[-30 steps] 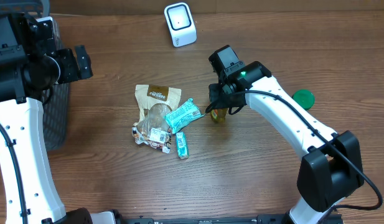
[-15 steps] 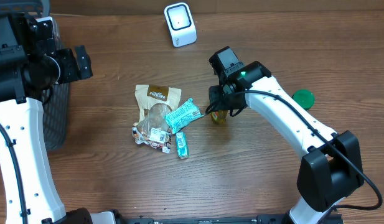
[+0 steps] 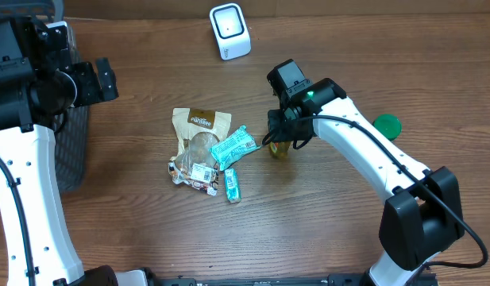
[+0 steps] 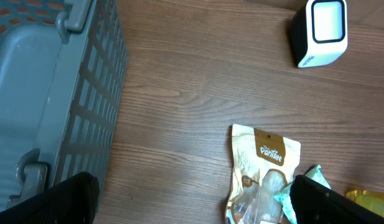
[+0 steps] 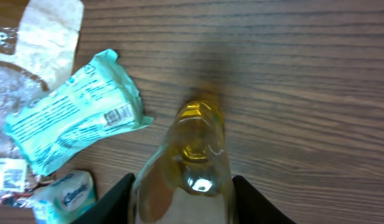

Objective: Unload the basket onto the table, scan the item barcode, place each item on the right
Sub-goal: 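Lift the bottle and tip it sideways with the right gripper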

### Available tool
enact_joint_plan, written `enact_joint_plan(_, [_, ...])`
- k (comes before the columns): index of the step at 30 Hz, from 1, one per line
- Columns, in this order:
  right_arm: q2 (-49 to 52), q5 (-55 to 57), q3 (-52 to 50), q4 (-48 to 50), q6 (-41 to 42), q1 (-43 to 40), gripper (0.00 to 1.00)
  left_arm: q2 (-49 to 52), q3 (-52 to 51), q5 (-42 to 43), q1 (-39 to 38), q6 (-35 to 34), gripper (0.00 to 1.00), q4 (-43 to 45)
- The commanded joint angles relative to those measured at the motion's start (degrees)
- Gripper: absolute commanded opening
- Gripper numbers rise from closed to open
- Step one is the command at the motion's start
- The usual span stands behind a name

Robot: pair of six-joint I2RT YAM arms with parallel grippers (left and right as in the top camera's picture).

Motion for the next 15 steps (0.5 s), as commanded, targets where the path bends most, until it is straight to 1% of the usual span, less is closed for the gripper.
enact_joint_plan(1, [-0.4, -6.7, 1.8, -0.5, 0.9, -2.2, 0.40, 0.1, 0.6, -0.1, -0.2, -0.3, 1.00, 0.2])
enact_joint_plan(5, [-3.8, -16.7, 3.2, -1.1, -0.6, -6.7, 0.37, 0.1, 0.6, -0.1, -0.2, -0.3, 1.00, 0.2])
enact_joint_plan(12, [-12.2, -37.9, 3.2, -1.1, -6.9, -14.4, 0.38, 0.1, 0.6, -0.1, -0.2, -0.3, 0.99, 0.2])
enact_joint_plan(15, [-14.9, -44.8, 3.2, -1.1, -7.0, -16.8, 0.38, 0.1, 0.6, -0.1, -0.2, -0.3, 1.00, 0.2])
